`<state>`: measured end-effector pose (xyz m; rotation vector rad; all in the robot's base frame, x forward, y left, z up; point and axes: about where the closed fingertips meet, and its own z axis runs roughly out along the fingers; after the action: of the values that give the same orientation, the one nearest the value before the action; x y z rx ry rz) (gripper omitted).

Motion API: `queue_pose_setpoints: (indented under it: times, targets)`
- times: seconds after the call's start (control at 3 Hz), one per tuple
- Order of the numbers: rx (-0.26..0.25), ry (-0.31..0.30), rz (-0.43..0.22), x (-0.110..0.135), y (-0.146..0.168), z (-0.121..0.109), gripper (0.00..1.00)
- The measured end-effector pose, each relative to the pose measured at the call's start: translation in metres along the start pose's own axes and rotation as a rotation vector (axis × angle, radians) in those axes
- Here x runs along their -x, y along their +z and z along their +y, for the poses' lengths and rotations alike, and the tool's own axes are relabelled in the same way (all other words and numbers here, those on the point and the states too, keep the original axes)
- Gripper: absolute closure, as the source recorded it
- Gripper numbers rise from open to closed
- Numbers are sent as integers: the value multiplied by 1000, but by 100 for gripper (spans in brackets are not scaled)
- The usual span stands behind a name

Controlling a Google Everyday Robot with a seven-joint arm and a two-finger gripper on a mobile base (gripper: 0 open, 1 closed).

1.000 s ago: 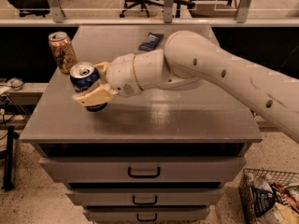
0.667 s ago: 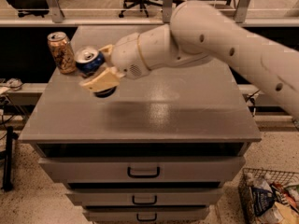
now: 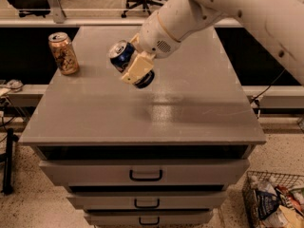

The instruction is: Knock pepsi can over

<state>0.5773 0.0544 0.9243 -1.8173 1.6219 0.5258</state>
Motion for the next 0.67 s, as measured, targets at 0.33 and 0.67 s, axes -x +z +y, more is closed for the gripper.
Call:
queue_pose_setpoints:
  times: [0.33,0.67]
  targets:
    - [81,9,178,-35,-1,6,100]
    - [158,14,361,-67,-2,15,98]
